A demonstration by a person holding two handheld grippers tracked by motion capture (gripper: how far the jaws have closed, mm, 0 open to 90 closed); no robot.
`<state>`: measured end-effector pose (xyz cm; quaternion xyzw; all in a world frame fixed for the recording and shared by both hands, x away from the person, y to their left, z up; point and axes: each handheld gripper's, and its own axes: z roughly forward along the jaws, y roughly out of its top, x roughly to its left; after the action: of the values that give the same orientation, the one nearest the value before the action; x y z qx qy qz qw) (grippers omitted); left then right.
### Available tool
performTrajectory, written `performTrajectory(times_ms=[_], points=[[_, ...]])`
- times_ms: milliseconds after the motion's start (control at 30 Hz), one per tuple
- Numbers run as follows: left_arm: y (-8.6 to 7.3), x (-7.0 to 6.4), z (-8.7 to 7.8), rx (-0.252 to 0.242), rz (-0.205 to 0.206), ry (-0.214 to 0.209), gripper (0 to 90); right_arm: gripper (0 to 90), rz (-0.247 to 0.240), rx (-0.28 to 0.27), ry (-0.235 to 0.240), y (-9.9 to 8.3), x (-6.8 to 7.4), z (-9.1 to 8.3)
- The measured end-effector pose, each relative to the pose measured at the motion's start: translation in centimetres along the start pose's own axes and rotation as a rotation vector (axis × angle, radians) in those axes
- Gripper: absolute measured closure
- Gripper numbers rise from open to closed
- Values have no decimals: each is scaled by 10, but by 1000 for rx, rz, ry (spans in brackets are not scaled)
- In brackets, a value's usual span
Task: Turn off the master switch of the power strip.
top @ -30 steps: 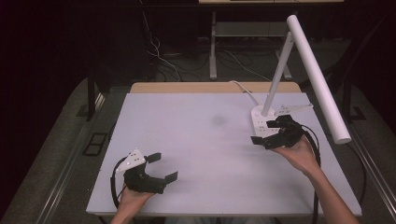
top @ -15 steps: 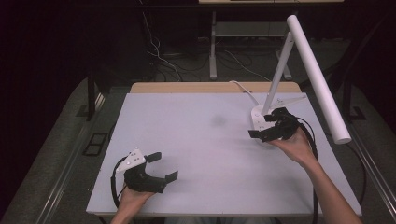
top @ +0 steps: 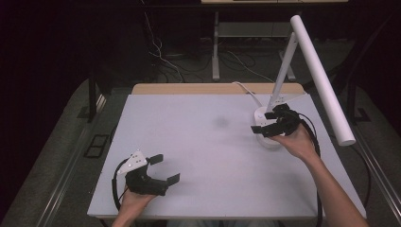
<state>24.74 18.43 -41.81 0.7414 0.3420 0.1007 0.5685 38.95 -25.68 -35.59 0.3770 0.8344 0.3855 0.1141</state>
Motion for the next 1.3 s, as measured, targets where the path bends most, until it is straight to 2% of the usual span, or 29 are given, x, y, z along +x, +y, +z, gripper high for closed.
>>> performTrajectory(times_ms=[33,200,300,500,767,1100,1300], points=[[0,0,0,0,-1,-2,0,231,-12,-5,-15,2,-2,0],[0,0,0,3,1,-3,0,393,-34,0,-47,6,-8,4],[0,0,0,8,11,0,1,492,-47,0,-94,8,-9,7],[0,0,1,14,16,0,2,660,-43,4,-144,9,-16,14],[0,-1,2,26,29,0,3,867,-41,31,-173,9,-25,25],[-1,0,2,23,28,1,3,890,-71,54,-199,16,-30,35],[-1,0,2,24,29,0,3,890,-71,70,-215,18,-31,45]])
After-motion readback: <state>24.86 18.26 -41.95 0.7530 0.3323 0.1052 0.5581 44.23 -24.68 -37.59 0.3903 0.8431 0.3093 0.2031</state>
